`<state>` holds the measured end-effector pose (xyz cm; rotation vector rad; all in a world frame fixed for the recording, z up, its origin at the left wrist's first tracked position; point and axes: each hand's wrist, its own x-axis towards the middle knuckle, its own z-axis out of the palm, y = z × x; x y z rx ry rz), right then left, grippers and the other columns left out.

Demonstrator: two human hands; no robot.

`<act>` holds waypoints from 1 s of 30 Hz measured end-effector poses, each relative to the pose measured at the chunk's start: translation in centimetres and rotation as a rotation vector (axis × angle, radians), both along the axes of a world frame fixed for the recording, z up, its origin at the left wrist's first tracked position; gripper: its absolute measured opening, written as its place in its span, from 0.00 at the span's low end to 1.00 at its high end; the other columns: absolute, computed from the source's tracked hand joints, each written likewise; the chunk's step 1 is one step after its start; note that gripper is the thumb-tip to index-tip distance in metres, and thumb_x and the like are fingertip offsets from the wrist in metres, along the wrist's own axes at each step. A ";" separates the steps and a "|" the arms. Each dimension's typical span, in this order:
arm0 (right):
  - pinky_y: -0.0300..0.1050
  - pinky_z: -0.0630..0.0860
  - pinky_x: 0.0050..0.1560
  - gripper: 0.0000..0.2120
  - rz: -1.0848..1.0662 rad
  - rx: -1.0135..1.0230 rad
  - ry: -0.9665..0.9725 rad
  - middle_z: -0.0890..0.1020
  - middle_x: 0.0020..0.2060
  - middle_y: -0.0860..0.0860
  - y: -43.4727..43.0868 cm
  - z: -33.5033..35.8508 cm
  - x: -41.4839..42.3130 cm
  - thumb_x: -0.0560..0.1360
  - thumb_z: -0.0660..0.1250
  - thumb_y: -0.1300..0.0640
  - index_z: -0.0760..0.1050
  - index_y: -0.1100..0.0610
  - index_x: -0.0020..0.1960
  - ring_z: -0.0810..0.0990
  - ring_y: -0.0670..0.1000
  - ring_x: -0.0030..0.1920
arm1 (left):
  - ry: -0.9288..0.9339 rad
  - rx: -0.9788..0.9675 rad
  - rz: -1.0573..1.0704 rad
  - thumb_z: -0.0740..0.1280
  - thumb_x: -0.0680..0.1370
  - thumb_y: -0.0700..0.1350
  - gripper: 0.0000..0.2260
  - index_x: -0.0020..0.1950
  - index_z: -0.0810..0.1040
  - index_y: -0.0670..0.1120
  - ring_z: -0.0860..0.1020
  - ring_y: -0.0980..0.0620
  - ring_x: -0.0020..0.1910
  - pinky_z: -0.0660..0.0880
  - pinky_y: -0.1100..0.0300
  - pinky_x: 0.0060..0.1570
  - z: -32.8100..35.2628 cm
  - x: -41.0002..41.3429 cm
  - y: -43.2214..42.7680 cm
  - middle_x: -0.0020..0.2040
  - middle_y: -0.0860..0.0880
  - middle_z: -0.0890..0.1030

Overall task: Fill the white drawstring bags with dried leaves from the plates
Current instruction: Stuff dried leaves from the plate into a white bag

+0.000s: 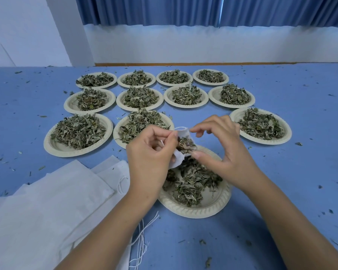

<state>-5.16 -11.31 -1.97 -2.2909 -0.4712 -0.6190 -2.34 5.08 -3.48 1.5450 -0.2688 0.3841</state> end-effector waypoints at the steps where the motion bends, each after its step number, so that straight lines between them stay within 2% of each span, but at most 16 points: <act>1: 0.39 0.57 0.62 0.16 -0.006 -0.017 0.010 0.75 0.45 0.41 -0.1 0.0 0.0 0.70 0.67 0.43 0.74 0.47 0.56 0.69 0.45 0.53 | 0.007 -0.013 0.009 0.72 0.76 0.41 0.07 0.38 0.80 0.48 0.74 0.53 0.24 0.71 0.61 0.25 0.0 0.1 0.0 0.29 0.48 0.79; 3: 0.39 0.58 0.60 0.12 -0.021 -0.035 -0.024 0.77 0.39 0.42 0.2 -0.3 0.2 0.70 0.72 0.49 0.77 0.51 0.51 0.72 0.43 0.48 | 0.010 -0.019 0.015 0.72 0.75 0.41 0.07 0.38 0.80 0.47 0.75 0.54 0.24 0.70 0.64 0.25 0.1 0.1 0.0 0.29 0.48 0.79; 6: 0.43 0.62 0.56 0.02 -0.051 0.014 -0.121 0.79 0.35 0.44 1.0 -0.6 0.1 0.71 0.72 0.58 0.79 0.55 0.42 0.75 0.43 0.41 | -0.016 0.011 0.012 0.72 0.75 0.40 0.06 0.39 0.80 0.46 0.75 0.55 0.23 0.72 0.64 0.24 0.1 -0.1 -0.1 0.28 0.49 0.79; 12: 0.50 0.61 0.58 0.02 -0.089 0.002 -0.239 0.82 0.39 0.42 1.4 -0.8 0.2 0.71 0.73 0.57 0.82 0.55 0.40 0.77 0.48 0.46 | -0.003 0.056 -0.066 0.72 0.75 0.40 0.05 0.39 0.80 0.44 0.72 0.54 0.24 0.75 0.47 0.24 0.0 -0.5 -0.4 0.29 0.45 0.77; 15: 0.50 0.56 0.61 0.07 -0.098 -0.145 -0.230 0.82 0.39 0.41 1.8 -1.2 0.4 0.74 0.69 0.59 0.80 0.55 0.37 0.76 0.50 0.55 | -0.032 0.087 -0.115 0.73 0.75 0.41 0.05 0.39 0.80 0.45 0.71 0.44 0.24 0.73 0.49 0.24 -0.1 -0.6 -0.3 0.28 0.43 0.76; 17: 0.49 0.54 0.64 0.13 -0.037 -0.208 -0.142 0.82 0.38 0.40 1.8 -1.5 0.5 0.77 0.62 0.56 0.78 0.56 0.36 0.74 0.50 0.61 | -0.064 0.118 -0.130 0.72 0.74 0.43 0.05 0.38 0.80 0.47 0.72 0.41 0.25 0.70 0.52 0.24 -0.1 -0.6 -0.3 0.28 0.43 0.76; 19: 0.51 0.53 0.67 0.17 0.024 -0.169 -0.086 0.82 0.40 0.41 1.4 -1.4 0.3 0.78 0.55 0.55 0.78 0.57 0.37 0.71 0.49 0.66 | -0.067 0.116 -0.110 0.73 0.74 0.43 0.06 0.38 0.80 0.49 0.70 0.45 0.25 0.69 0.52 0.24 -0.1 -0.5 -0.3 0.29 0.42 0.75; 21: 0.53 0.53 0.67 0.19 -0.007 -0.069 -0.158 0.83 0.44 0.41 0.7 -1.0 0.0 0.79 0.53 0.55 0.82 0.56 0.43 0.71 0.49 0.66 | -0.059 0.077 -0.060 0.73 0.75 0.42 0.07 0.38 0.80 0.50 0.69 0.51 0.26 0.70 0.54 0.25 -0.1 -0.3 -0.2 0.29 0.45 0.76; 23: 0.53 0.54 0.66 0.20 -0.079 -0.078 -0.240 0.84 0.46 0.41 0.3 -0.6 -0.1 0.79 0.52 0.53 0.83 0.54 0.47 0.73 0.50 0.65 | -0.049 0.046 -0.039 0.72 0.75 0.43 0.07 0.38 0.80 0.51 0.68 0.51 0.26 0.70 0.56 0.25 -0.1 -0.1 -0.1 0.29 0.48 0.77; 24: 0.53 0.53 0.67 0.21 -0.078 -0.137 -0.218 0.84 0.47 0.41 0.4 -0.5 -0.1 0.80 0.51 0.52 0.83 0.53 0.48 0.72 0.49 0.65 | -0.040 0.028 -0.053 0.72 0.75 0.43 0.07 0.38 0.80 0.51 0.68 0.52 0.26 0.69 0.56 0.25 0.0 -0.1 -0.1 0.29 0.49 0.77; 27: 0.54 0.51 0.71 0.28 0.092 -0.326 0.014 0.82 0.54 0.43 1.2 -1.4 0.2 0.81 0.45 0.43 0.81 0.56 0.49 0.66 0.46 0.69 | -0.041 0.018 -0.101 0.73 0.73 0.43 0.05 0.38 0.80 0.51 0.67 0.50 0.27 0.66 0.58 0.26 0.2 -0.4 -0.3 0.32 0.44 0.80; 28: 0.54 0.50 0.72 0.29 0.135 -0.320 0.060 0.81 0.55 0.44 1.3 -1.7 0.2 0.81 0.44 0.43 0.81 0.57 0.50 0.66 0.45 0.69 | -0.037 0.016 -0.096 0.73 0.73 0.42 0.07 0.37 0.80 0.51 0.67 0.51 0.27 0.66 0.60 0.27 0.2 -0.4 -0.4 0.32 0.47 0.81; 30: 0.52 0.51 0.71 0.27 0.158 -0.164 0.025 0.82 0.54 0.45 1.0 -1.4 0.4 0.81 0.47 0.44 0.81 0.56 0.52 0.69 0.45 0.68 | -0.028 0.003 -0.050 0.74 0.74 0.41 0.09 0.35 0.79 0.51 0.68 0.54 0.27 0.66 0.66 0.27 0.1 -0.2 -0.3 0.29 0.52 0.79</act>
